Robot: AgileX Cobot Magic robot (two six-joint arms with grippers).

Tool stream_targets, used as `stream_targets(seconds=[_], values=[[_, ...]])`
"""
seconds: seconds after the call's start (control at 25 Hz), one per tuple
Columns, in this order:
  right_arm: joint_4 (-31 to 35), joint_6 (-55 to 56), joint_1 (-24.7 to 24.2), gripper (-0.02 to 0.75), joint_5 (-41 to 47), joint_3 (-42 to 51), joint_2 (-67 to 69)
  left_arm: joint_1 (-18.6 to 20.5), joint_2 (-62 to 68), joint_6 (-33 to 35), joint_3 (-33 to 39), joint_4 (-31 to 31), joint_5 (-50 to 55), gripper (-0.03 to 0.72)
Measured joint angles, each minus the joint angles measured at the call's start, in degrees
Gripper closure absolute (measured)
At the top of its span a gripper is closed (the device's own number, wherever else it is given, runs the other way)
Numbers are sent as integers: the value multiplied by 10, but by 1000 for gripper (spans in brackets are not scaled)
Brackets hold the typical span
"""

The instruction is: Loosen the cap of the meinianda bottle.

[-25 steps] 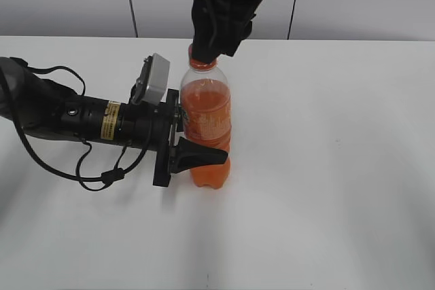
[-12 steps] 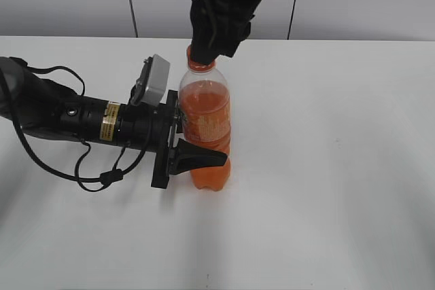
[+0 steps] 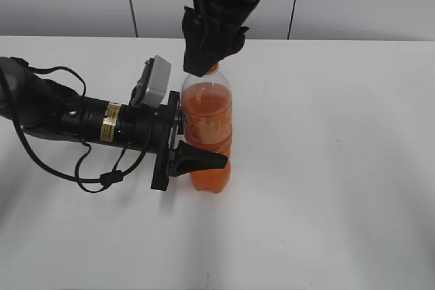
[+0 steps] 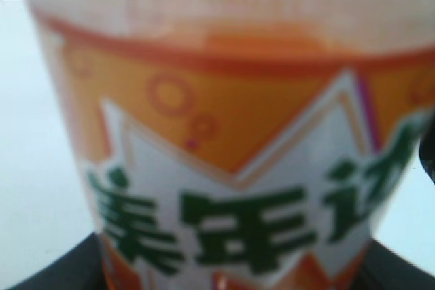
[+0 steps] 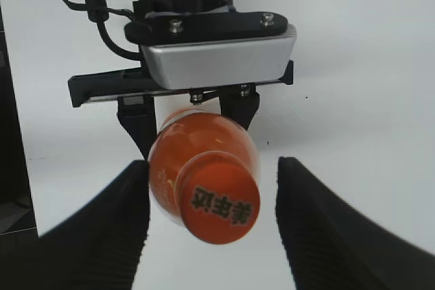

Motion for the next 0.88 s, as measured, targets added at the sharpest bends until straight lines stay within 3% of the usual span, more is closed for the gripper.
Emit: stream_targets(seconds=[0.32, 0.88], values=[[1, 132, 0, 248, 0, -18, -34, 0, 0, 0, 0, 1, 0, 284], [46, 682, 0, 247, 0, -25, -67, 0, 0, 0, 0, 0, 0, 284]])
